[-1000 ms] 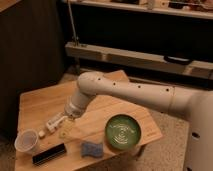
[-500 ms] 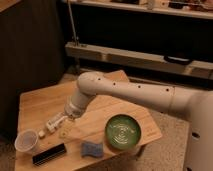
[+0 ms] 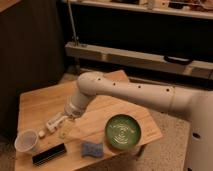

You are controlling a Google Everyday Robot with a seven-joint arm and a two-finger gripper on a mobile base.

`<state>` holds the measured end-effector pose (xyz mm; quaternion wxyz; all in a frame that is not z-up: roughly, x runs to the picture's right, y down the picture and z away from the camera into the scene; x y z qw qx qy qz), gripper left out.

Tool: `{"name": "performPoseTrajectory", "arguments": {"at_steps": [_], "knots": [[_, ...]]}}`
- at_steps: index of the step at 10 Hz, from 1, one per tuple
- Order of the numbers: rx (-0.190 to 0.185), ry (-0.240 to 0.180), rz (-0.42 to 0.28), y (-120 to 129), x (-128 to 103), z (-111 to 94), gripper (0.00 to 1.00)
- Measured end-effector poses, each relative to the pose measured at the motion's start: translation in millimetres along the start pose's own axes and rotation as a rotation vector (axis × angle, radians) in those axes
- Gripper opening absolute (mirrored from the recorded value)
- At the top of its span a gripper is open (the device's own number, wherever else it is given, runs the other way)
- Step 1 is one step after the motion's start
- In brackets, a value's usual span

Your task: Pick up the ceramic cup

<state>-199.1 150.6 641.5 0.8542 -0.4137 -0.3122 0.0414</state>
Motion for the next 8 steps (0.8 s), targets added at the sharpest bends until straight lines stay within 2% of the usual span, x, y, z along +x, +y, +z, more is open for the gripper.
{"name": "performPoseTrajectory", "arguments": {"at_steps": [2,3,5,6,7,8], "knots": [[0.048,0.048,-0.233,12,-14,1,0.73],[0.059,0.066,-0.330,18,-19,2,0.73],[0.071,0.102,-0.611,32,-31,5,0.73],[0.076,0.113,-0.698,36,-34,4,0.73],[0.086,0.134,-0.827,42,-40,2,0.73],[0.101,0.161,-0.887,45,-42,1,0.73]]}}
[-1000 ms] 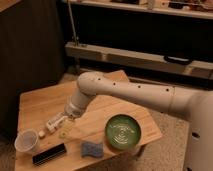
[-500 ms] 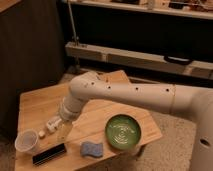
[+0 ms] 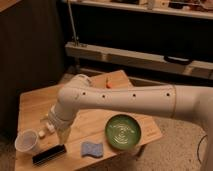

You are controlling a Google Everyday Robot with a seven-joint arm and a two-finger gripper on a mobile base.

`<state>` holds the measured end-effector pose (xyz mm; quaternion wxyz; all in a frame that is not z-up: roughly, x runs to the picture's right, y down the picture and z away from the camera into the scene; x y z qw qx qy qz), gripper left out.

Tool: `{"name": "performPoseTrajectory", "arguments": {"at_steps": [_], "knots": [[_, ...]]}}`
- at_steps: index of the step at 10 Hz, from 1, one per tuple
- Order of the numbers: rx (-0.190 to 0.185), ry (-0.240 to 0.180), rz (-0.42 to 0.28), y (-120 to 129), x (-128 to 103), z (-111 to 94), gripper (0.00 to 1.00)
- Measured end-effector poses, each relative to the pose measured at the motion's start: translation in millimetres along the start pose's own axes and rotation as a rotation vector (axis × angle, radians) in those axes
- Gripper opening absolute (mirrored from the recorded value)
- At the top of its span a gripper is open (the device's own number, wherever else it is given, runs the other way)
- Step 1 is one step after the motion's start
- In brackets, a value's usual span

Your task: Pick up the ceramic cup

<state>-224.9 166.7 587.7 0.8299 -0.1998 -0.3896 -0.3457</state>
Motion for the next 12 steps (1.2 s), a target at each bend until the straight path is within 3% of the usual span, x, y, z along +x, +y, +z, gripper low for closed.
{"name": "performPoseTrajectory", "arguments": {"at_steps": [2,6,7,8,10,12], "knots": [[0.002,0.019,-0.045,-1,-7,0,0.73],[0.005,0.023,-0.056,-2,-7,-1,0.73],[0.019,0.026,-0.096,-5,-9,-2,0.73],[0.032,0.030,-0.179,-9,-9,-2,0.73],[0.040,0.025,-0.409,-21,-10,3,0.73],[0.007,-0.008,-0.603,-32,-1,17,0.73]]}}
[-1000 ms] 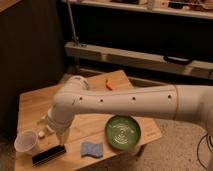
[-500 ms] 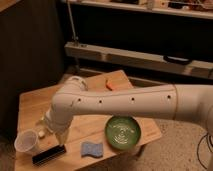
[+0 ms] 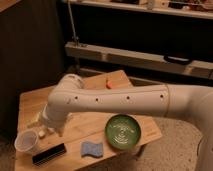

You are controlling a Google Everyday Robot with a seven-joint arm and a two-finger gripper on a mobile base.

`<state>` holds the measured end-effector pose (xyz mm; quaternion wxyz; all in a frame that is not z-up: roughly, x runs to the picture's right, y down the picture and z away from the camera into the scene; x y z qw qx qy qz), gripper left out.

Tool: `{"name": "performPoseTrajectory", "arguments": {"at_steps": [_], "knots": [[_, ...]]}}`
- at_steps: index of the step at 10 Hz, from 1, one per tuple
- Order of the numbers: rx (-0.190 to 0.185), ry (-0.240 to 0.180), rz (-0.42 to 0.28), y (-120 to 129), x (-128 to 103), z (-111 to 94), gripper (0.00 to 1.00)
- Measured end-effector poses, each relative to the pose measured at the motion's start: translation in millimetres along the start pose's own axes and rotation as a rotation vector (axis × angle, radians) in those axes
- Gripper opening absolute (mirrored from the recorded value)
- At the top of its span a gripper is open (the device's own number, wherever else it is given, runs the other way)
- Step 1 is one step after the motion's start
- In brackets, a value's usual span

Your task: Pick up the ceramic cup

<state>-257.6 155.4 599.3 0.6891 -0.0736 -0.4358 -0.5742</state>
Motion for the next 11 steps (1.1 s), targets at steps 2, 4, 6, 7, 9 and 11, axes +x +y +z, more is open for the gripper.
{"name": "performPoseTrajectory", "arguments": {"at_steps": [2,4,6,7,9,11], "knots": [[-0.043,-0.031,-0.106,2,15,15,0.73],[-0.057,-0.042,-0.141,2,18,20,0.73],[-0.068,-0.028,-0.160,2,18,20,0.73],[-0.080,-0.023,-0.192,-3,14,24,0.73],[-0.081,-0.023,-0.257,-9,7,37,0.73],[-0.087,-0.029,-0.333,-19,1,52,0.73]]}}
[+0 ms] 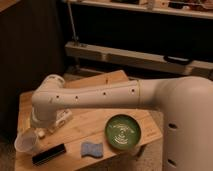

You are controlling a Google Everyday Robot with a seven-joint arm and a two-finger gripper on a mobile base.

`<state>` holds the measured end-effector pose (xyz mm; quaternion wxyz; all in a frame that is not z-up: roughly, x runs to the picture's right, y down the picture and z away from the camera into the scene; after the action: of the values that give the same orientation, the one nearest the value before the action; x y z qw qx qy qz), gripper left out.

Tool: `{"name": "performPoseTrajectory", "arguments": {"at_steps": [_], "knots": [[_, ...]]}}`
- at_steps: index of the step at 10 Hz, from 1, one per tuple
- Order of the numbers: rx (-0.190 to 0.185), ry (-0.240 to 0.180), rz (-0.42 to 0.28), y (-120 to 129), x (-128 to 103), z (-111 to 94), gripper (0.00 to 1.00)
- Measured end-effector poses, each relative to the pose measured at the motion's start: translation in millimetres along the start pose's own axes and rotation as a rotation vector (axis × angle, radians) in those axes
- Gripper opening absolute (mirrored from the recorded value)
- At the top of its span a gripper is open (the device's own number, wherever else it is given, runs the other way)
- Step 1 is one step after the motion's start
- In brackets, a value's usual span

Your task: Pick up the ceramic cup

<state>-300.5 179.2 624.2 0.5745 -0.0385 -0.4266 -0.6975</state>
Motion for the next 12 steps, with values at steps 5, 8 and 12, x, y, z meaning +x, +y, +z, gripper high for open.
{"name": "performPoseTrajectory", "arguments": {"at_steps": [5,8,12], "knots": [[-0.048,-0.064,-0.030,0,-6,46,0.73],[-0.057,-0.114,-0.003,11,-8,72,0.73],[-0.053,-0.145,0.030,16,-1,86,0.69]]}}
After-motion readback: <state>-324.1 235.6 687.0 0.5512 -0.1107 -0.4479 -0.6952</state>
